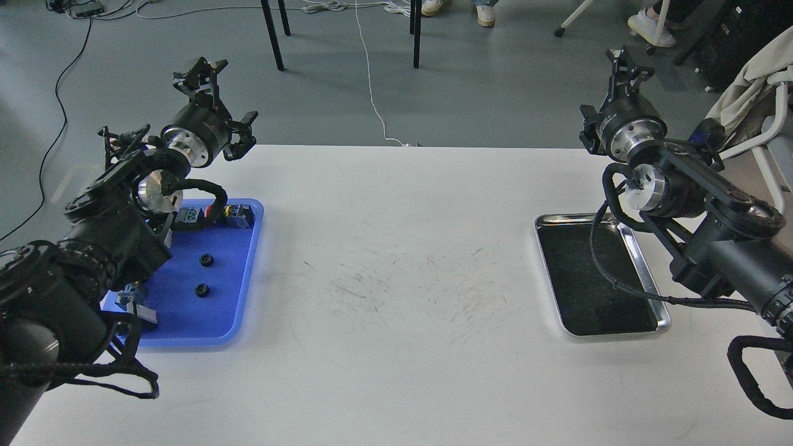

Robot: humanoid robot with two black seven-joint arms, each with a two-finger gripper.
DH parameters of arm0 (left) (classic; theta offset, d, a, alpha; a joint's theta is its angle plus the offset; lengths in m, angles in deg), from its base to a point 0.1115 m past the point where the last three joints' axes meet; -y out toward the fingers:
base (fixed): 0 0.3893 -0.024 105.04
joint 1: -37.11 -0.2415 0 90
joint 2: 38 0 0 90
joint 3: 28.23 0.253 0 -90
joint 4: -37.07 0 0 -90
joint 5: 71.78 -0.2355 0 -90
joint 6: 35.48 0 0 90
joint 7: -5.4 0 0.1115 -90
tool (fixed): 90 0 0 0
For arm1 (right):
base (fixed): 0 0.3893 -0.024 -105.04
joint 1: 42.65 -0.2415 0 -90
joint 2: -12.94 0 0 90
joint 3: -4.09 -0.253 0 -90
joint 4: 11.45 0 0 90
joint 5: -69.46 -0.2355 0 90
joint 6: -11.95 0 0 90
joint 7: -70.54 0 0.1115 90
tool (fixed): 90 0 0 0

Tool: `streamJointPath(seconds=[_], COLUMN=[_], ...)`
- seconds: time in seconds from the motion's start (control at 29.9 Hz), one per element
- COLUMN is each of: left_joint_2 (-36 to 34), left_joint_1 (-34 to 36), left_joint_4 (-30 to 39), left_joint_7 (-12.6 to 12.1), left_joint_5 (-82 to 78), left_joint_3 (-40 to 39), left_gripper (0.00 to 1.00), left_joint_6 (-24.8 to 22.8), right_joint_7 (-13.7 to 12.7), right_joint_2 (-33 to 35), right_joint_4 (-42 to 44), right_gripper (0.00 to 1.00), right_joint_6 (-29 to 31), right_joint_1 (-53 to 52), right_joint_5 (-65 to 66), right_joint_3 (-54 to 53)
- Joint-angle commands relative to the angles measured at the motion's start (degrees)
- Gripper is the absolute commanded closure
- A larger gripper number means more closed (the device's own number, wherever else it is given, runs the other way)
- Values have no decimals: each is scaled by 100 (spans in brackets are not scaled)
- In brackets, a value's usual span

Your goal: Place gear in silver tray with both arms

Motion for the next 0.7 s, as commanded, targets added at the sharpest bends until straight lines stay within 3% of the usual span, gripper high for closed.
streamJointPath(seconds=[0.0, 0.67], left_joint_2=[-5, -128], left_joint_1=[8, 26], left_joint_4=[1, 19], left_joint_7=[95, 25], left_joint_5=[-13, -101], left_joint_3=[1, 71], left_gripper=[1, 1], left_joint_6=[37, -23], right_joint_7=[0, -9], right_joint_2=[-9, 166], right_joint_4=[4, -39], right_gripper=[1, 1], right_joint_6=[1, 80], right_joint_1=[6, 50], right_joint_5=[1, -25], right_joint_3=[2, 2])
